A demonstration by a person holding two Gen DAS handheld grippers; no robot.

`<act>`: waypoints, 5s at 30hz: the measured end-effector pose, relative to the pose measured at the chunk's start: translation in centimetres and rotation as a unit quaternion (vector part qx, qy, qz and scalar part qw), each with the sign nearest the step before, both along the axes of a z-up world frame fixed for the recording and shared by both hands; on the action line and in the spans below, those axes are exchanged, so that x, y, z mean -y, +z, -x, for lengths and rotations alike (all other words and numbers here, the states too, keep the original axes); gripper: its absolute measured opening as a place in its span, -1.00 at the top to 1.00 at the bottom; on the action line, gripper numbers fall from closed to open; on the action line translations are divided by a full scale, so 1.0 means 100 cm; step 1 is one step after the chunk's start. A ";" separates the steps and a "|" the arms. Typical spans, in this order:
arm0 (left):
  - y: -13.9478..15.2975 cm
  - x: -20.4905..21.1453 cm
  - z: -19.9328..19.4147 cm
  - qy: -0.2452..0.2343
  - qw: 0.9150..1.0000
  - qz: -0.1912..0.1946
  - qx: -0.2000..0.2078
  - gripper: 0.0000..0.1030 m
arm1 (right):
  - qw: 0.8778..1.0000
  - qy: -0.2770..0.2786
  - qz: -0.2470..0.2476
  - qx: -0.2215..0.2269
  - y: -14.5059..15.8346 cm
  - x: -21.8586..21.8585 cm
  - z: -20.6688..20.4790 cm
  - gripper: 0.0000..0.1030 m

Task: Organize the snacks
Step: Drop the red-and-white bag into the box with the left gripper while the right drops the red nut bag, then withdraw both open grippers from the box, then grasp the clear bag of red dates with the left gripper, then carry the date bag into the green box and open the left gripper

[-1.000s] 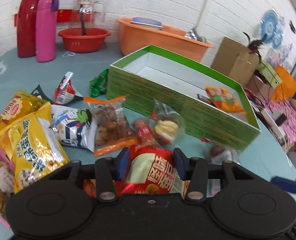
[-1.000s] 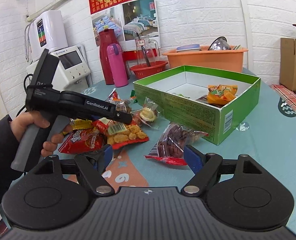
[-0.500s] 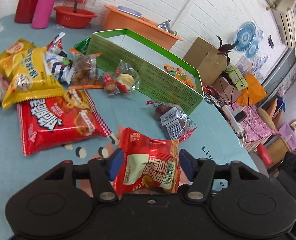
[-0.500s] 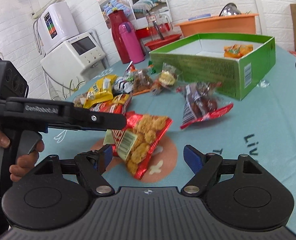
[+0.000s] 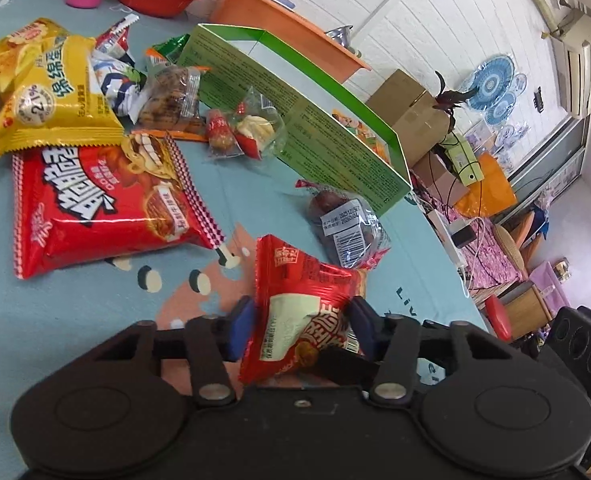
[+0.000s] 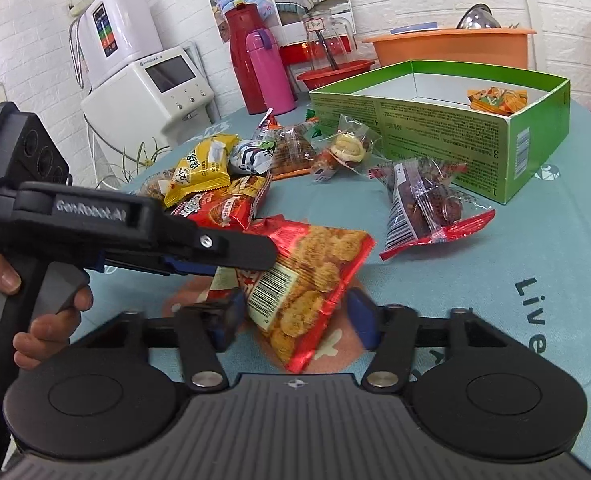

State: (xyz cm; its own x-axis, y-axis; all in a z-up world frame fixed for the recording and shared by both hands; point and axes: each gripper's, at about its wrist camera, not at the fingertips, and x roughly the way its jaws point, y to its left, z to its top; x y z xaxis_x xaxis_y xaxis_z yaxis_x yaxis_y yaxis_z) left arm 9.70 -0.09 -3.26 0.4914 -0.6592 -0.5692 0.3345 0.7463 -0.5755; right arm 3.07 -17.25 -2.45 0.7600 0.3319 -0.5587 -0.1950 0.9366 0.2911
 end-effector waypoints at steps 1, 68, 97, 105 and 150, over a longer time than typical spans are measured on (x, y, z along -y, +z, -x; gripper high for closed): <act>0.000 0.000 -0.001 -0.001 1.000 0.002 -0.001 -0.42 | 1.000 -0.001 0.004 0.000 0.000 0.000 -0.001 -0.63; 0.146 0.022 0.008 0.037 0.983 -0.043 0.174 -1.00 | 0.984 -0.073 0.041 0.159 0.131 0.044 0.002 -1.00; 0.027 0.011 0.005 0.002 0.999 -0.034 0.027 -1.00 | 0.997 0.051 0.063 0.000 0.009 0.006 -0.029 -1.00; 0.006 0.025 -0.007 -0.015 0.999 -0.031 -0.003 -0.66 | 0.997 0.045 0.059 -0.004 0.009 0.011 -0.011 -1.00; 0.078 0.066 -0.159 0.011 0.990 -0.038 0.134 -0.11 | 0.990 -0.052 0.048 0.123 0.063 0.063 -0.143 -0.40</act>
State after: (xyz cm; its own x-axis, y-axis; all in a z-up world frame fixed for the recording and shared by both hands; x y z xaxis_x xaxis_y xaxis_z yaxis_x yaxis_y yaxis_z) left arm 25.61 -6.73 4.56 0.6444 -0.6077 -0.4643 0.4510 0.7923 -0.4110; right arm 17.38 -23.50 3.84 0.9045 0.1990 -0.3772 -0.1496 0.9763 0.1564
